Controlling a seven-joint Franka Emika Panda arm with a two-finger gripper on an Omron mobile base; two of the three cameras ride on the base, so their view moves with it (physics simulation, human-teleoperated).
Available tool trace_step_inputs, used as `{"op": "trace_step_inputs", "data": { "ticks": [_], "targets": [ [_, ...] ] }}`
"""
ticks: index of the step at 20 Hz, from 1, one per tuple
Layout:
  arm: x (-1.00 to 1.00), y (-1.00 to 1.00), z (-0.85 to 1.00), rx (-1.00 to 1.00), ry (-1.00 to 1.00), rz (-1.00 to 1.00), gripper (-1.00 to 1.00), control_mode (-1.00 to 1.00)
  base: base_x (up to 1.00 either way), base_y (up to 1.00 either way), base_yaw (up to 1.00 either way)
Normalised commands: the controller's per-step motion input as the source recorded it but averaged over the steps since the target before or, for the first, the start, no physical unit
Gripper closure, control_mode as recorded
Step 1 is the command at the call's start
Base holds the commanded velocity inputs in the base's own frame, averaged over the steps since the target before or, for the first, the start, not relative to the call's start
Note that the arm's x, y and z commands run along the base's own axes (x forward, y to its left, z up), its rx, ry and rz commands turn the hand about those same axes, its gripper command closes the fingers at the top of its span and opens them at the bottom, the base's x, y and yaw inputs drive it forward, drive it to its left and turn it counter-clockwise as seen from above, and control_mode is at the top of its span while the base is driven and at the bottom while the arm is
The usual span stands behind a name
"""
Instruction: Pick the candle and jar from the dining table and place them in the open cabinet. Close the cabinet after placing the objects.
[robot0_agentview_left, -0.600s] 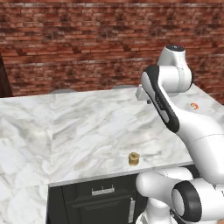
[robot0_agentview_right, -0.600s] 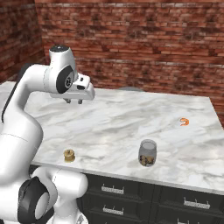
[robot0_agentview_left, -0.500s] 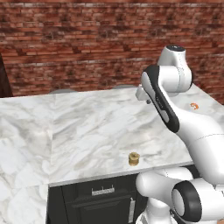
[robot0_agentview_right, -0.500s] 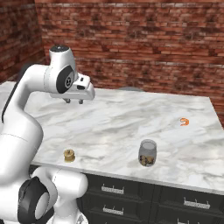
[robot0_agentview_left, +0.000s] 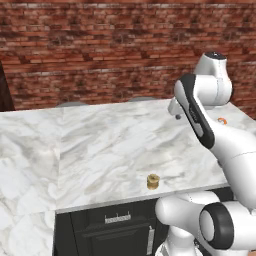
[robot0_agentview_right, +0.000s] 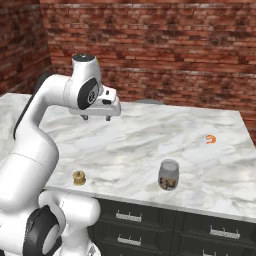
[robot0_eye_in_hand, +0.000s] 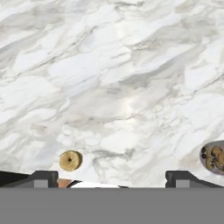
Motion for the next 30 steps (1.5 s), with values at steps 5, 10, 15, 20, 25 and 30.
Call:
{"op": "trace_step_inputs", "data": {
  "ticks": [5, 10, 15, 20, 25, 30],
  "targets": [
    [0.0, -0.5, -0.11, 0.0, 0.0, 0.05, -1.0, -1.0, 0.0, 0.0, 0.0],
    [0.0, -0.49, -0.21, -0.01, 0.0, 0.05, -1.0, -1.0, 0.0, 0.0, 0.0],
    [0.0, -0.47, -0.37, 0.0, 0.0, 0.06, -1.0, -1.0, 0.0, 0.0, 0.0],
    [0.0, -0.44, -0.5, -0.01, 0.0, 0.04, -1.0, -1.0, 0.0, 0.0, 0.0],
    [0.0, -0.35, -0.54, -0.05, 0.0, 0.0, -1.0, -1.0, 0.0, 0.0, 0.0],
    [0.15, -0.23, -0.48, -0.13, 0.0, -0.02, -1.0, -1.0, 0.0, 0.0, 0.0]
  ]
}}
